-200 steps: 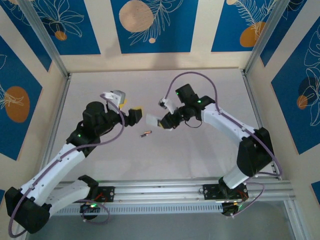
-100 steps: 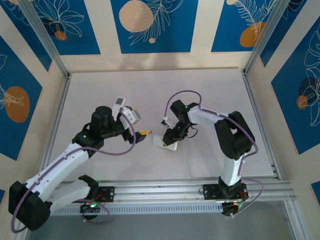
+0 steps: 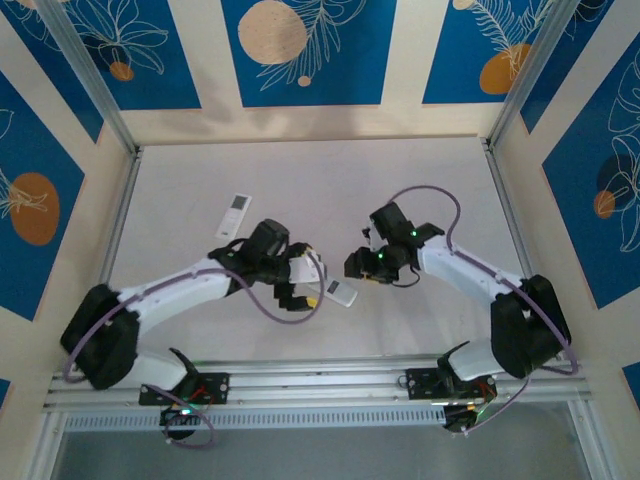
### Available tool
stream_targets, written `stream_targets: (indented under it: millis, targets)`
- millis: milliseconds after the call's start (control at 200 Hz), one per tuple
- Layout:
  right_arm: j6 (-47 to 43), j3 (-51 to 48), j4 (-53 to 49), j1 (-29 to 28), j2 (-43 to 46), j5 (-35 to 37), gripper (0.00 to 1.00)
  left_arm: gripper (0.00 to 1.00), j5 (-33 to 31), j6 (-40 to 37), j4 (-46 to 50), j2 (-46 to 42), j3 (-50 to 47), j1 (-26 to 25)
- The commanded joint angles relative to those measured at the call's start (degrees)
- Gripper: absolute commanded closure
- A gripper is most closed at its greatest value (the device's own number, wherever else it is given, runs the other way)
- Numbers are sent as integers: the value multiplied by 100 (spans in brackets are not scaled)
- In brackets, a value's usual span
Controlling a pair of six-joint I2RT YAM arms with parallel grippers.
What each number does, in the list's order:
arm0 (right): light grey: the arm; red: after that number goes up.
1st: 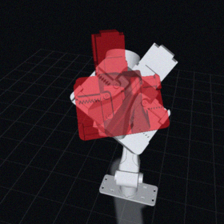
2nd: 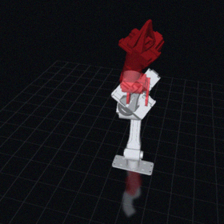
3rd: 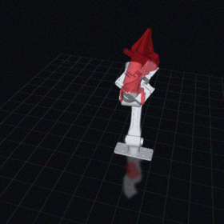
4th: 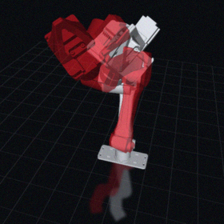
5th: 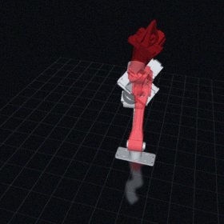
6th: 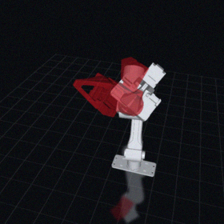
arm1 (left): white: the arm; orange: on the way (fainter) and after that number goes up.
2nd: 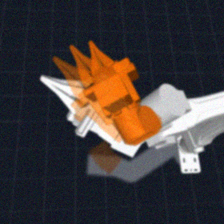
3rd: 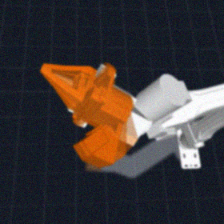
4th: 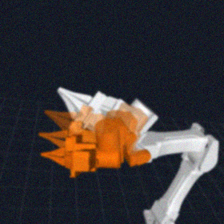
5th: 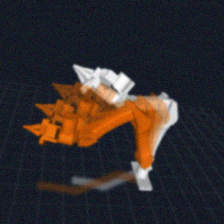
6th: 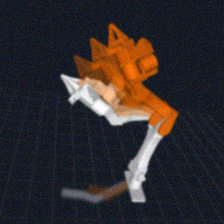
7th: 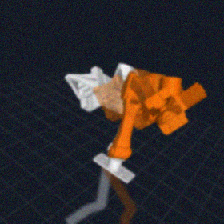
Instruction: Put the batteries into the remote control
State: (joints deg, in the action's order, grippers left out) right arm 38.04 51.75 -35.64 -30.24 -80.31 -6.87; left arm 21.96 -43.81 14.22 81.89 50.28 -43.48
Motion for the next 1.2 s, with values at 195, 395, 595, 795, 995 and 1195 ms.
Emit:
stream_targets:
  millis: [195,395,595,795,995,1195]
  targets:
    - [1759,-270,477,-316,-649,72,48,5,434,-2017,934,2023,1635,-72]
    - [1789,-170,607,-333,-1115,112,50,9,528,-2172,1460,2662,2179,-72]
    - [1786,-130,637,-465,-1465,235,55,14,586,-2107,1650,2819,2188,-76]
    - [1651,46,362,-496,-1704,456,65,25,232,-1697,1656,3042,2188,-107]
    - [1104,534,31,-380,-1982,536,67,35,-97,-1323,1681,3070,2098,-241]
    - [703,868,-38,-325,-2271,308,67,22,-503,-1049,1425,3082,1850,-380]
